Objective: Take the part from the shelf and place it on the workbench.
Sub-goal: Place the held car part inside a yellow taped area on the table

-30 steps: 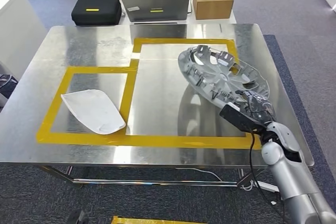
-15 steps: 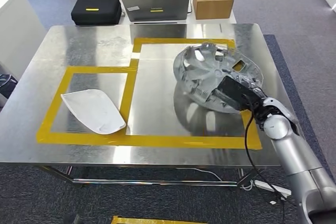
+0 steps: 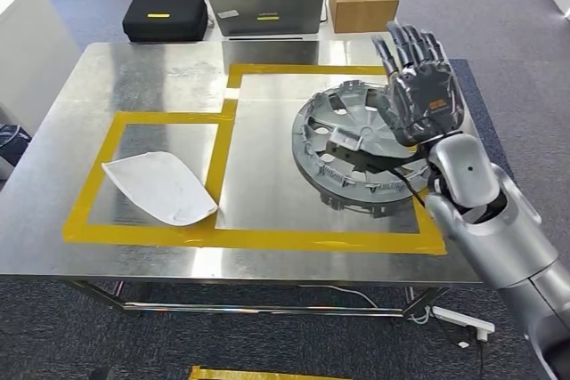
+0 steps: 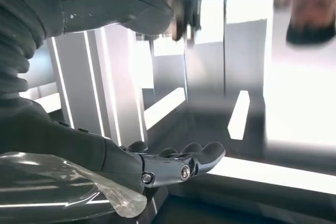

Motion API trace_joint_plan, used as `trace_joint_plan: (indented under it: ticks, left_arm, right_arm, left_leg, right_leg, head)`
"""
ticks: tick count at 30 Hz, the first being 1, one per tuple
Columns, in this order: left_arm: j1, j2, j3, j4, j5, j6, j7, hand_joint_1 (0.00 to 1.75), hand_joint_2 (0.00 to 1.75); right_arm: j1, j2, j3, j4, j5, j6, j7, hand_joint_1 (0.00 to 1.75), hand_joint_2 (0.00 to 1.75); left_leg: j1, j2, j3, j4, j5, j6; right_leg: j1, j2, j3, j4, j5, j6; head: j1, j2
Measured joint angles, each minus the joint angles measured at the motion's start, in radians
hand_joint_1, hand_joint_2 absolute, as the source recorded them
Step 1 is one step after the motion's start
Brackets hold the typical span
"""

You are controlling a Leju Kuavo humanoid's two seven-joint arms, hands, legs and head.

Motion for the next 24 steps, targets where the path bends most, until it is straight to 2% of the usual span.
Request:
trace_joint_plan:
  ticks: [2,6,8,11,14,16,18,20,22,24]
  left_arm:
    - [0.0,-0.001,0.0,0.0,-0.004,0.0,-0.002,0.0,0.0]
    - [0.0,-0.003,-0.001,0.0,-0.011,-0.003,-0.006,0.0,0.0]
    - [0.0,-0.004,-0.002,0.0,-0.02,-0.009,-0.014,0.0,0.0]
    - [-0.001,-0.01,-0.008,0.0,-0.032,-0.012,-0.021,0.0,0.0]
    - [-0.003,-0.015,-0.011,0.0,-0.04,-0.011,-0.021,0.0,0.0]
    - [-0.005,-0.016,-0.012,0.0,-0.046,-0.009,-0.021,0.0,0.0]
    - [-0.006,-0.017,-0.012,0.0,-0.05,-0.007,-0.022,0.0,0.0]
    - [-0.008,-0.018,-0.013,0.0,-0.053,-0.004,-0.023,0.0,0.0]
    - [-0.012,-0.022,-0.015,0.0,-0.056,-0.001,-0.025,0.0,0.0]
    - [-0.017,-0.026,-0.017,0.0,-0.057,0.002,-0.026,0.0,0.0]
  right_arm:
    - [0.031,-0.006,0.013,-0.027,0.117,-0.025,0.007,0.0,1.75]
    - [0.065,-0.012,0.023,-0.057,0.133,-0.033,-0.004,0.0,1.75]
    - [0.076,-0.017,0.023,-0.065,0.23,-0.071,0.006,0.0,1.75]
    - [0.091,-0.038,0.041,-0.076,0.358,-0.163,0.068,0.0,1.75]
    - [0.084,-0.066,0.095,-0.089,0.37,-0.185,0.155,0.0,1.75]
    - [0.077,-0.08,0.135,-0.096,0.371,-0.185,0.19,0.0,1.75]
    - [0.072,-0.089,0.166,-0.101,0.371,-0.186,0.209,0.0,1.75]
    - [0.07,-0.099,0.184,-0.109,0.371,-0.189,0.221,0.0,1.75]
    - [0.066,-0.11,0.197,-0.115,0.371,-0.196,0.227,0.0,1.75]
    - [0.062,-0.12,0.209,-0.117,0.371,-0.202,0.229,0.0,1.75]
  left_leg:
    - [0.0,0.0,0.0,0.0,-0.001,0.001]
    - [0.0,0.0,0.0,0.0,-0.001,0.001]
    - [0.0,0.0,0.0,0.0,-0.001,0.001]
    - [0.0,0.0,0.0,0.001,-0.001,0.001]
    - [0.0,0.0,0.0,0.001,-0.001,0.001]
    - [-0.002,0.0,-0.002,0.006,-0.004,0.008]
    - [-0.005,0.0,-0.003,0.01,-0.006,0.02]
    - [-0.004,0.002,0.004,-0.008,0.008,0.031]
    - [0.003,0.007,0.015,-0.042,0.031,0.042]
    - [0.007,0.011,0.015,-0.056,0.042,0.046]
  right_leg:
    - [0.0,0.001,0.0,0.0,0.0,0.0]
    - [0.0,0.0,0.0,0.0,0.0,0.0]
    - [0.0,0.0,0.0,0.0,0.0,0.0]
    - [0.0,0.0,0.0,0.0,0.0,0.0]
    - [0.0,0.001,0.0,0.0,0.0,0.0]
    - [-0.004,0.0,0.0,-0.002,0.002,0.004]
    - [-0.008,0.001,0.001,-0.006,0.006,0.01]
    - [-0.008,0.002,0.003,-0.014,0.009,0.017]
    - [-0.004,0.003,-0.01,0.012,-0.02,0.023]
    - [-0.003,0.003,-0.056,0.116,-0.084,0.028]
  head:
    - [0.0,0.0]
    - [0.0,0.0]
    - [0.0,0.0]
    - [0.0,0.0]
    - [0.0,0.0]
    - [-0.001,0.0]
    - [-0.003,0.0]
    - [-0.004,0.0]
    - [-0.001,0.0]
    - [0.003,0.0]
